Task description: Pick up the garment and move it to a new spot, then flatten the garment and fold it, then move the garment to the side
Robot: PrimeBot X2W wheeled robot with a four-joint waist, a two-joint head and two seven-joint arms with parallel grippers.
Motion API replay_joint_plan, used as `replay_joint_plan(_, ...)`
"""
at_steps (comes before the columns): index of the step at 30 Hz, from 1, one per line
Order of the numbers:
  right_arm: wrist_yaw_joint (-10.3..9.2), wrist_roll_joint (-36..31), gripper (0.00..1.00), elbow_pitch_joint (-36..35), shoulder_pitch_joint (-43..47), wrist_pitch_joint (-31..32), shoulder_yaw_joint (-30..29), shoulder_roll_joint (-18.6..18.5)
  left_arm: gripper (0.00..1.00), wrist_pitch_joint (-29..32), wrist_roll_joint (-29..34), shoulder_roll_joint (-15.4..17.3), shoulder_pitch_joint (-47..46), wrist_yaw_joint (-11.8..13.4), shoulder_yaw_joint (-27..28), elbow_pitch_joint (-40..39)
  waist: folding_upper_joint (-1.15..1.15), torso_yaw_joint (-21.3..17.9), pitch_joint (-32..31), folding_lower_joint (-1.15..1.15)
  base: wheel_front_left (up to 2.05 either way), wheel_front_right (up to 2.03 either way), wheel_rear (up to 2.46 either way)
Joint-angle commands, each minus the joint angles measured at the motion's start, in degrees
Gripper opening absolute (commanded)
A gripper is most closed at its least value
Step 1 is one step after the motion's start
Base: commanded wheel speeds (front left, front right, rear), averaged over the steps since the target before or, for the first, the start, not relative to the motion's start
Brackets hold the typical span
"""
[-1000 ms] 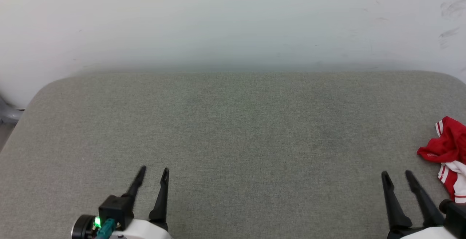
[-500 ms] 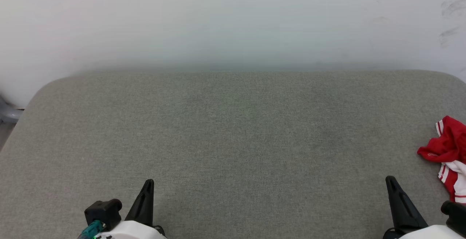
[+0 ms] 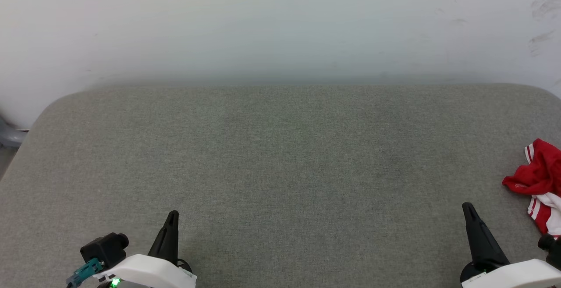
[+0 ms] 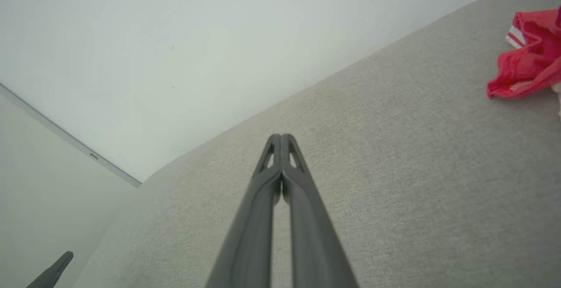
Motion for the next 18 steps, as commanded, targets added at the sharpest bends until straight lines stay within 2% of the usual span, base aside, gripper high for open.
replay_joint_plan(1,-0.01,1.68,0.0,-0.28,-1.47,0.22,0.0,-0.56,0.0,0.25,-1.36,-0.09,-1.78,-0.35,0.74,-0.53,0.0,0.0,0.01,0.0,0.0,0.0,0.0)
replay_joint_plan(18,-0.01,15.18,0.0,3.45,-4.59,1.12,0.05,-0.71,0.0,3.73,-13.75,-1.69,-3.08,-2.07,4.19,0.13,0.0,-0.09,0.23,-0.01,0.0,0.0,0.0)
